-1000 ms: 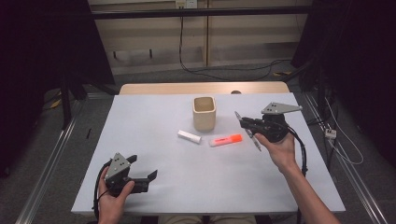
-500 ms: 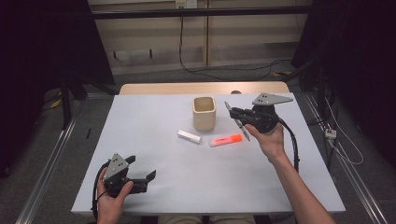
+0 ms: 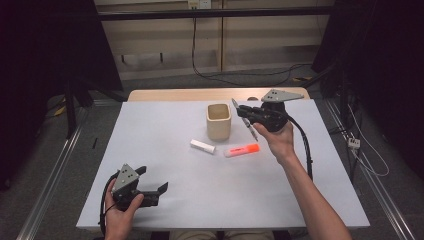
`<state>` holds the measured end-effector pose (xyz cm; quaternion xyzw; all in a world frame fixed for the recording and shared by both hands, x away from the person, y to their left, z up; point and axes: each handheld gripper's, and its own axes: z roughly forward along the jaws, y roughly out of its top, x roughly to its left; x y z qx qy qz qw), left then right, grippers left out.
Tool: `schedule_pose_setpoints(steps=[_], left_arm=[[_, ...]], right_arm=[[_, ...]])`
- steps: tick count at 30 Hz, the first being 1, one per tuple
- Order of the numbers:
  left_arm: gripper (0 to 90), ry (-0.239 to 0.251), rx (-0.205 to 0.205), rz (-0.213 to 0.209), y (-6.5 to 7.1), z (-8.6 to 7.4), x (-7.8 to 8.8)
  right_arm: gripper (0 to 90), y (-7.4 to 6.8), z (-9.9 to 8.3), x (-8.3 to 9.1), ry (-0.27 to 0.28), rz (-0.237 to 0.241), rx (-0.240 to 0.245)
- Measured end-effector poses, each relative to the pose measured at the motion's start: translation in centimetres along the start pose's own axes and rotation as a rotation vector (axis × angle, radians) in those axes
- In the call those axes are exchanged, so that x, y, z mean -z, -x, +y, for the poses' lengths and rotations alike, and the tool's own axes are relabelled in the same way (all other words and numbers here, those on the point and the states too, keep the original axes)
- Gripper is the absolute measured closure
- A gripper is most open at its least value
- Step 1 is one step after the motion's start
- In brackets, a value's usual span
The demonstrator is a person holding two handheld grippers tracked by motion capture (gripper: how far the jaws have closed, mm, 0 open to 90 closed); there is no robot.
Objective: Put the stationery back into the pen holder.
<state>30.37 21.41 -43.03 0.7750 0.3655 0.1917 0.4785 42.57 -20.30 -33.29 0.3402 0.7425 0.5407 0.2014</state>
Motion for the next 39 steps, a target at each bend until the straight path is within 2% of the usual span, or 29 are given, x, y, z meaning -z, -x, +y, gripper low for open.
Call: schedule_pose_setpoints(steps=[6, 11, 15, 24, 32, 39], left_arm=[[5.6, -0.004, -0.006, -0.004, 0.0, -0.1, 0.0], [5.6, -0.003, -0.001, -0.004, -0.1, -0.1, 0.0], [5.6, -0.003, -0.005, -0.008, -0.1, -0.1, -0.1], [5.6, -0.003, 0.001, -0.004, -0.1, 0.0, 0.0], [5.6, 0.000, 0.002, -0.007, -0.1, 0.0, 0.0], [5.6, 0.004, -0.001, -0.006, -0.2, 0.0, 0.1]], right_arm=[[81.2, 0.5, 0.9, -0.9, 0.012, 0.009, 0.002], [81.3, 0.9, 0.8, -1.6, 0.038, 0.015, -0.040], [81.3, 1.2, 0.8, -2.5, 0.034, 0.010, -0.044], [81.2, 1.4, 1.7, -4.1, 0.031, 0.014, -0.030], [81.2, 1.3, 2.8, -5.1, 0.011, -0.025, -0.010], [81.2, 1.3, 3.8, -5.9, 0.016, -0.035, 0.005]])
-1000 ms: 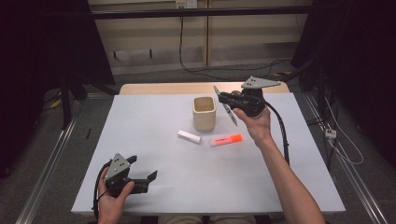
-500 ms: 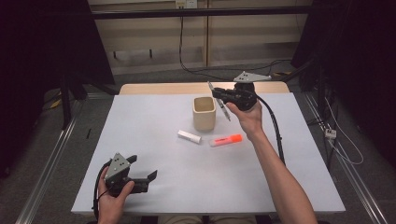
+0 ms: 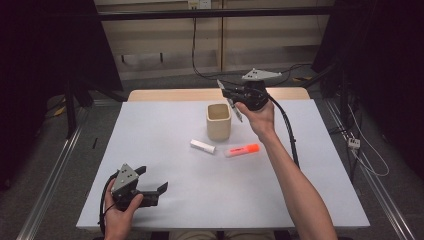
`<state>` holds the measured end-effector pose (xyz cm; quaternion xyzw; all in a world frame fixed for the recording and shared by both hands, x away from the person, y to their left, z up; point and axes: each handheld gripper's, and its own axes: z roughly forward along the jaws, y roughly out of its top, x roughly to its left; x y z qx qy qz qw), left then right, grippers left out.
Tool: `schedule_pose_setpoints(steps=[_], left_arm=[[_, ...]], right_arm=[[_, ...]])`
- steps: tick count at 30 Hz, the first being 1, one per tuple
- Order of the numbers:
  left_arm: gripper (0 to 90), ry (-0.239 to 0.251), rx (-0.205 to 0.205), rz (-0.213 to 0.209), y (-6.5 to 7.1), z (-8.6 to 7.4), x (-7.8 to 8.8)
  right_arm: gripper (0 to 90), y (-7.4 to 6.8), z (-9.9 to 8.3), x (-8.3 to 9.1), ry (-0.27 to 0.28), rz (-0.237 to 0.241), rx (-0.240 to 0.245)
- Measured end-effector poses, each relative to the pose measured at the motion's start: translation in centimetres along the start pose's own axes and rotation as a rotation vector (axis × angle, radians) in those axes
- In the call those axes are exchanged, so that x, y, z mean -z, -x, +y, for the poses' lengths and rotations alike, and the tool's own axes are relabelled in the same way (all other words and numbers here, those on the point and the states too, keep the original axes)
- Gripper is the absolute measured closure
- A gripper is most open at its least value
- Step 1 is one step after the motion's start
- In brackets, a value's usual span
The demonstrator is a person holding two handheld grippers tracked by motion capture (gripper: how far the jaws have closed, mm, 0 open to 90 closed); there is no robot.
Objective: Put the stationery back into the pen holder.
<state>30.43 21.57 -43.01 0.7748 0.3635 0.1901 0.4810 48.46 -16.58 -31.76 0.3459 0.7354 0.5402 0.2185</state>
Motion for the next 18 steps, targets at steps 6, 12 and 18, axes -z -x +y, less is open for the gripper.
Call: schedule_pose_setpoints(steps=[6, 12, 18], left_arm=[[5.6, -0.001, 0.004, -0.002, 0.0, 0.0, -0.1], [5.6, -0.002, 0.005, -0.006, 0.1, 0.0, -0.2], [5.6, -0.004, 0.000, 0.000, -0.1, 0.0, -0.1]], right_arm=[[81.2, 0.3, 0.3, -0.8, -0.008, -0.009, 0.002], [81.2, 0.0, 0.3, -1.7, -0.009, -0.010, 0.005], [81.2, -0.2, 0.6, -2.3, 0.007, -0.018, 0.014]])
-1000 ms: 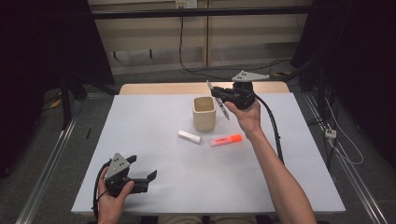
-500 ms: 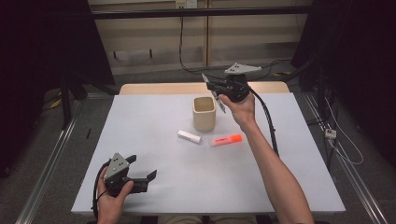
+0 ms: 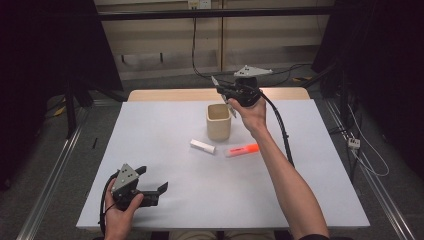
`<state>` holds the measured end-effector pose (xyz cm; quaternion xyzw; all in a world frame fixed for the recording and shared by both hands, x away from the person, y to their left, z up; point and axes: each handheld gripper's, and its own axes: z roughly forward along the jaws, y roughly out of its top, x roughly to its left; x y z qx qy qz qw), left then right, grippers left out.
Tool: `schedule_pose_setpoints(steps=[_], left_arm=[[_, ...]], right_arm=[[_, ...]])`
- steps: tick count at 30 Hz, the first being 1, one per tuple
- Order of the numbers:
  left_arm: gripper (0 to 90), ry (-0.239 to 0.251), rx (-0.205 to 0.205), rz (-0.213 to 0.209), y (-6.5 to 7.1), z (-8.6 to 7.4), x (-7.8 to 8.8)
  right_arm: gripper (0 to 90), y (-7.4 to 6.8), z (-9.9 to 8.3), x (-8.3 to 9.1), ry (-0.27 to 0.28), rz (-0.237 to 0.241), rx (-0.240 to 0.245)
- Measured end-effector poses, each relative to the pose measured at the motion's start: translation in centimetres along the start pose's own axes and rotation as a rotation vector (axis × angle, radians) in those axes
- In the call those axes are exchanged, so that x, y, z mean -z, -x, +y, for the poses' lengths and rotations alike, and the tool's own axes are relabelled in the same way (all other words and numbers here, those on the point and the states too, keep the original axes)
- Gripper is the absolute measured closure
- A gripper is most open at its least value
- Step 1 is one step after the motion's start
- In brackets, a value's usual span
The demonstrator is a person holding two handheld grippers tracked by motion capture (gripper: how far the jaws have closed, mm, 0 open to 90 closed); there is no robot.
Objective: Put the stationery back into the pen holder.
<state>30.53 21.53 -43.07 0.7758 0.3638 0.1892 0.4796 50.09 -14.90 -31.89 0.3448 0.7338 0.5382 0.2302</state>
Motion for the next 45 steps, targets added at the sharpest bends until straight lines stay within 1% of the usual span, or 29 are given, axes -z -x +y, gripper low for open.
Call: schedule_pose_setpoints(steps=[2, 4, 9, 12, 14, 16, 17, 21, 24, 27, 29, 31, 32, 34, 37, 38, 41, 45], left_arm=[[5.6, 0.003, 0.005, -0.002, 0.1, 0.0, 0.0], [5.7, 0.002, 0.000, -0.001, 0.0, 0.0, 0.0], [5.6, 0.004, 0.005, 0.000, 0.0, 0.0, 0.1], [5.6, 0.011, 0.012, 0.000, -0.1, 0.0, 0.1], [5.6, 0.007, 0.005, -0.002, -0.1, 0.0, 0.1], [5.6, 0.010, 0.008, 0.001, -0.1, 0.1, 0.1], [5.6, 0.010, 0.010, 0.001, -0.1, 0.1, 0.1], [5.6, 0.004, -0.001, -0.004, -0.1, 0.1, 0.0], [5.6, 0.009, 0.008, 0.001, -0.1, 0.0, 0.1], [5.6, 0.005, 0.008, 0.001, -0.2, 0.0, 0.2], [5.6, 0.008, 0.008, -0.001, -0.1, 0.0, 0.1], [5.6, 0.009, 0.001, -0.003, -0.1, 0.0, 0.1], [5.6, 0.010, 0.008, -0.004, -0.1, 0.0, 0.1], [5.6, 0.004, 0.008, -0.003, -0.1, 0.0, 0.1], [5.6, 0.002, 0.007, -0.007, -0.2, 0.0, 0.1], [5.6, 0.004, 0.011, -0.007, -0.1, 0.0, 0.1], [5.6, 0.001, 0.005, -0.004, -0.1, 0.0, 0.1], [5.6, 0.000, 0.005, -0.003, -0.2, 0.0, 0.1]], right_arm=[[81.2, -0.1, 0.3, -0.3, -0.003, -0.001, 0.006], [81.2, -0.2, 0.6, -0.5, -0.005, 0.002, 0.011], [81.2, -0.5, 1.2, -1.3, -0.010, 0.010, 0.027], [81.2, -0.5, 1.4, -1.7, -0.008, 0.015, 0.022], [81.2, -0.5, 1.5, -2.0, -0.008, 0.018, 0.021], [81.2, -0.5, 1.5, -2.2, -0.008, 0.019, 0.017], [81.2, -0.4, 1.4, -2.3, -0.005, 0.026, 0.011], [81.2, -0.2, 0.9, -2.8, -0.015, 0.022, 0.002], [81.2, -0.2, 0.5, -3.1, -0.023, 0.022, 0.001], [81.2, -0.4, 0.4, -3.4, -0.015, 0.028, -0.005], [81.2, -0.4, 0.1, -3.6, -0.020, 0.028, -0.004], [81.2, -0.3, -0.2, -3.8, -0.024, 0.025, -0.009], [81.2, -0.2, -0.4, -3.9, -0.025, 0.023, -0.011], [81.2, 0.0, -0.9, -4.0, -0.026, 0.019, -0.022], [81.1, 0.3, -1.8, -4.3, -0.027, 0.022, -0.049], [81.2, 0.4, -2.1, -4.4, -0.025, 0.021, -0.052], [81.1, 0.4, -2.8, -4.6, -0.036, 0.022, -0.057], [81.0, 0.6, -3.5, -4.4, -0.039, 0.019, -0.064]])
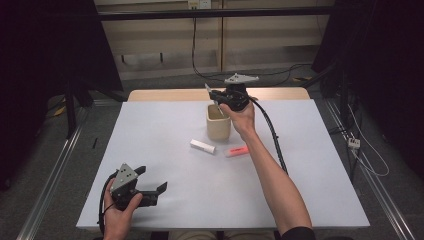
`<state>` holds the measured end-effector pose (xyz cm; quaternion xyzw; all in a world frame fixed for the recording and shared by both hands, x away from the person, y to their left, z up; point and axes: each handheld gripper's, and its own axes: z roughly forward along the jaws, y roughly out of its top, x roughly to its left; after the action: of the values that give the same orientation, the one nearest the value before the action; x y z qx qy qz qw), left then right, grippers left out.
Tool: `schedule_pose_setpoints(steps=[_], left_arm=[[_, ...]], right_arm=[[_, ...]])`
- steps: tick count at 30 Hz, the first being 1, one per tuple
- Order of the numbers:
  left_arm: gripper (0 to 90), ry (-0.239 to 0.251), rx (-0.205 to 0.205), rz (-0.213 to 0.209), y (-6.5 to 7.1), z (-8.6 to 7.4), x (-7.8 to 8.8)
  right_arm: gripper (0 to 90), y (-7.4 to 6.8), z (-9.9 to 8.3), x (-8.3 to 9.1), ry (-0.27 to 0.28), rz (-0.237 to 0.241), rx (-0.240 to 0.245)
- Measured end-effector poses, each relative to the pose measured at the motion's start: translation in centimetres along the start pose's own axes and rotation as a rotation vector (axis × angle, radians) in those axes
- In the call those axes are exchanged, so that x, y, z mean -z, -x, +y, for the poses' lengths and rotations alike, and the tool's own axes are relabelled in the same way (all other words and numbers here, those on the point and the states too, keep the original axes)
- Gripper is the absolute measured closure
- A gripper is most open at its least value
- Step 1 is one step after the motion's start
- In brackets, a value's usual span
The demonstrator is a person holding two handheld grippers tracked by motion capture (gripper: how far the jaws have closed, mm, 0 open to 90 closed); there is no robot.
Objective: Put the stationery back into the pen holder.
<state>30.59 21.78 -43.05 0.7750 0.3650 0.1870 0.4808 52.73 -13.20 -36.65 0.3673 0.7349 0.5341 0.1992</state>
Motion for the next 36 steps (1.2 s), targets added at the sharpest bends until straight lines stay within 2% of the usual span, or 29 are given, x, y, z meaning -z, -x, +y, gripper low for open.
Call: schedule_pose_setpoints(steps=[5, 9, 12, 14, 19, 21, 25, 30, 36], left_arm=[[5.6, 0.001, 0.002, -0.001, 0.1, 0.0, 0.0], [5.6, 0.000, 0.004, 0.000, 0.1, 0.0, 0.0], [5.6, -0.002, -0.001, 0.000, 0.1, 0.0, 0.0], [5.6, 0.000, 0.000, 0.000, 0.1, 0.0, 0.0], [5.6, -0.006, 0.010, -0.001, 0.0, -0.1, -0.1], [5.6, -0.001, 0.010, 0.001, 0.0, 0.0, 0.0], [5.6, -0.003, 0.006, 0.002, 0.0, 0.0, 0.0], [5.6, -0.005, 0.004, -0.002, 0.1, 0.0, -0.1], [5.6, -0.005, 0.006, -0.001, 0.1, 0.0, -0.1]], right_arm=[[80.5, 0.2, -0.6, 0.2, -0.003, -0.017, -0.010], [76.1, 0.2, -1.1, 0.3, -0.030, -0.029, 0.000], [63.1, 0.2, -1.1, 0.6, -0.038, -0.035, 0.005], [58.0, 0.2, -1.0, 0.9, -0.036, -0.035, 0.002], [45.8, 0.3, -0.8, 1.9, -0.011, -0.058, -0.048], [44.6, 0.1, -0.9, 2.2, -0.010, -0.052, -0.044], [39.4, 0.0, -1.1, 2.6, -0.041, -0.042, -0.032], [33.3, 0.3, -1.5, 3.5, -0.052, -0.044, -0.024], [30.6, 1.0, -2.1, 4.9, -0.061, -0.052, -0.028]])
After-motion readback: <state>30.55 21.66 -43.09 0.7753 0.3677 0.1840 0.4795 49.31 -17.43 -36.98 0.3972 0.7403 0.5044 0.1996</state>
